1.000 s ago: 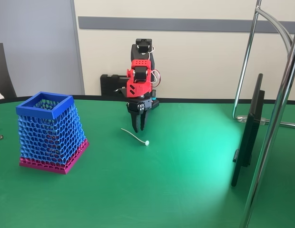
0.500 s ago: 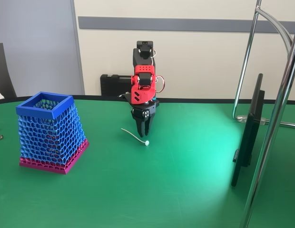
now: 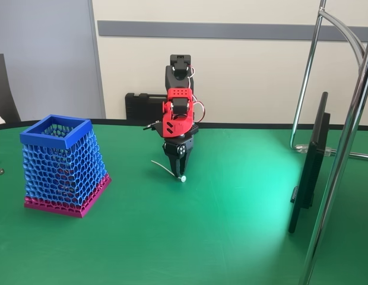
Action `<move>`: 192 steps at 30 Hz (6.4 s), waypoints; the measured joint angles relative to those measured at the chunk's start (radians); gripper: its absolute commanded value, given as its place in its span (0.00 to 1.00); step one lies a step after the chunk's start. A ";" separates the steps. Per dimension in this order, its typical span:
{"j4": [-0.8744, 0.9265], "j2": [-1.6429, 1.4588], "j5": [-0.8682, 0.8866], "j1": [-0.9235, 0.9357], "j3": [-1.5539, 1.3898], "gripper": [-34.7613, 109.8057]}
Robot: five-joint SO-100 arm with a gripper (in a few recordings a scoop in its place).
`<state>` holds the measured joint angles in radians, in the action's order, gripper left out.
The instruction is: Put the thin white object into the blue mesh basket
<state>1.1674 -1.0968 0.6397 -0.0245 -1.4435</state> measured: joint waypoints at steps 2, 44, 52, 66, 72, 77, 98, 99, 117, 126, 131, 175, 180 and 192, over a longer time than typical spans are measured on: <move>-0.003 0.017 -0.003 0.000 0.018 0.33; 0.103 0.187 -0.008 -0.006 0.233 0.28; 0.107 0.187 -0.014 -0.006 0.233 0.26; 0.110 0.135 -0.064 -0.032 0.233 0.26; 0.110 -0.011 -0.140 -0.041 0.255 0.25; 0.061 -0.170 -0.262 -0.048 0.276 0.25; -0.818 -0.532 -0.474 0.288 -0.054 0.27; -0.821 -0.529 -0.471 0.293 -0.054 0.27; -0.825 -0.327 -0.071 0.465 0.146 0.29; -0.810 -0.308 0.224 0.600 0.170 0.31; -0.853 -0.308 0.301 0.647 0.153 0.36; -1.026 -0.959 -0.290 0.483 -0.554 0.35; -1.008 -1.104 -0.399 0.405 -0.693 0.35; -0.950 -1.496 -0.623 0.215 -1.081 0.35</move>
<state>0.2178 -2.5924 0.0169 0.1902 -2.5249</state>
